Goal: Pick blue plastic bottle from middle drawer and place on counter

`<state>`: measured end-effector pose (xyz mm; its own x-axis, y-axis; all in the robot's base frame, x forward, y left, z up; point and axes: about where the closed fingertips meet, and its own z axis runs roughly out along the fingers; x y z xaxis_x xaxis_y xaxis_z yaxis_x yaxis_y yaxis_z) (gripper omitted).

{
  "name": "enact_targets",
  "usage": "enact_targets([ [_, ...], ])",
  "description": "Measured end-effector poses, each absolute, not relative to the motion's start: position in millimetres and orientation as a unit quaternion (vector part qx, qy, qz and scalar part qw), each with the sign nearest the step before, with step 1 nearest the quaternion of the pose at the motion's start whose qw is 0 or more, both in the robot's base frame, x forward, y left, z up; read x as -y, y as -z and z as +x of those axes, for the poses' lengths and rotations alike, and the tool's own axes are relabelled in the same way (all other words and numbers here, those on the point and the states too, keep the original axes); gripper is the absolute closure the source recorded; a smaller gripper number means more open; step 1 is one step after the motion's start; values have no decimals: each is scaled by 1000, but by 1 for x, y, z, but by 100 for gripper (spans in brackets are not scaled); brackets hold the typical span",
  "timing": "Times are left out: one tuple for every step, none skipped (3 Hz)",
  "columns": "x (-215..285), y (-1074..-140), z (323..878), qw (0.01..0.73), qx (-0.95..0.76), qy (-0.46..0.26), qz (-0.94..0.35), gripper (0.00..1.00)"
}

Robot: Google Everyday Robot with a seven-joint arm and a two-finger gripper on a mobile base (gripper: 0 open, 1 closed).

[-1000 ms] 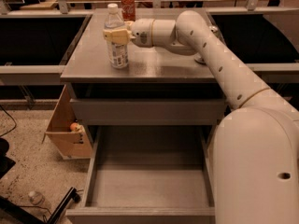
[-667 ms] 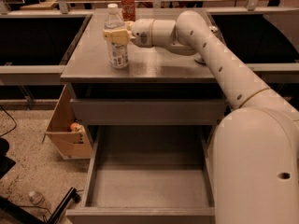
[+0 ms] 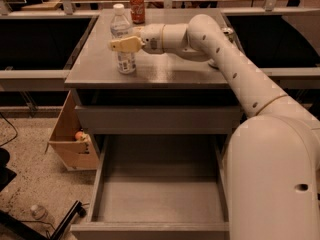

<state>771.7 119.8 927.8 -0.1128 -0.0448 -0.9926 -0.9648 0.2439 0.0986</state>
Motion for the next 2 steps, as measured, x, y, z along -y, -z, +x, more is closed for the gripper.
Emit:
enact_targets([
  [-120, -928, 772, 515, -597, -447, -423, 0],
  [-120, -928, 772, 515, -597, -447, -423, 0],
])
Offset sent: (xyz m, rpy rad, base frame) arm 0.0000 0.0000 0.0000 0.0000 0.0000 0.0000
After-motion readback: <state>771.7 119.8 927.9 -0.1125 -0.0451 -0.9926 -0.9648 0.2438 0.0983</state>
